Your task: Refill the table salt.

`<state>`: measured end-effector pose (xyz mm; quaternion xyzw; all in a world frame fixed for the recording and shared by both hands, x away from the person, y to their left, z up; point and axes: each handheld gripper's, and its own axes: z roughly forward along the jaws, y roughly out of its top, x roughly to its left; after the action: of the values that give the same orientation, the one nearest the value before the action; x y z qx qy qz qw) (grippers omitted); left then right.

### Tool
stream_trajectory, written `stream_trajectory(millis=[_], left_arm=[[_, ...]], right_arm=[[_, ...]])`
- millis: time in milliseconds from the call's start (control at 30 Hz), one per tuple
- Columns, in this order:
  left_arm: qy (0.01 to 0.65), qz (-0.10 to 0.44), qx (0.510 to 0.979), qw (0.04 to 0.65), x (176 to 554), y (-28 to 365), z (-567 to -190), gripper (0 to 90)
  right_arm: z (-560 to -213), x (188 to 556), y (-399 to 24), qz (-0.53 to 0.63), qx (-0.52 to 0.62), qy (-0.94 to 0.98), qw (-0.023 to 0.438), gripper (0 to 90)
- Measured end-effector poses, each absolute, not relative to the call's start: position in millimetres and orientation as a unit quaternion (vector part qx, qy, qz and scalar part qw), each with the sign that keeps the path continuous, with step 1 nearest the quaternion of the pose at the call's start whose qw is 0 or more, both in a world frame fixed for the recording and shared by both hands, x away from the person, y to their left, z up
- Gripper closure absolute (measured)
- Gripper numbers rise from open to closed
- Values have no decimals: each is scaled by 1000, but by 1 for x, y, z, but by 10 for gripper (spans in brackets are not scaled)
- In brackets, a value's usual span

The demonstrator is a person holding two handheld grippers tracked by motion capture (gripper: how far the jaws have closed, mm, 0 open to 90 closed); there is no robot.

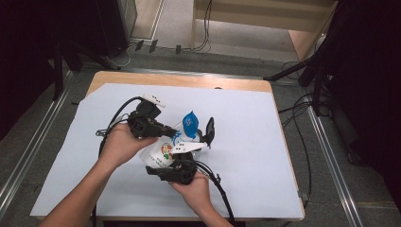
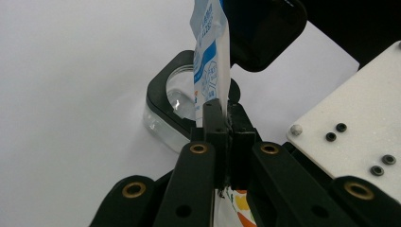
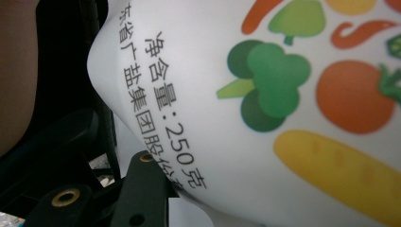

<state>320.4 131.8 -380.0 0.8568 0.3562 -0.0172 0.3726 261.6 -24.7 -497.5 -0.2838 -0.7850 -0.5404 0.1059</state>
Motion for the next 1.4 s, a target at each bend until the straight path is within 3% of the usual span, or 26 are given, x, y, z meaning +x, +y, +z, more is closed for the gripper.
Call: stream_trajectory(millis=[533,933,1100,1400], left_arm=[[354,-32,852,385,324,132,-379,857],[359,-12,855,373,325,128,-380,900],[360,-8,857,368,324,125,-379,900],[361,-7,854,373,326,127,-379,900]], right_arm=[[-495,264,-27,-565,-290,-760,139,648],[-493,264,-25,-553,-287,-773,120,650],[-492,263,-22,-541,-282,-786,103,591],[-491,265,-25,-549,-295,-773,116,657]])
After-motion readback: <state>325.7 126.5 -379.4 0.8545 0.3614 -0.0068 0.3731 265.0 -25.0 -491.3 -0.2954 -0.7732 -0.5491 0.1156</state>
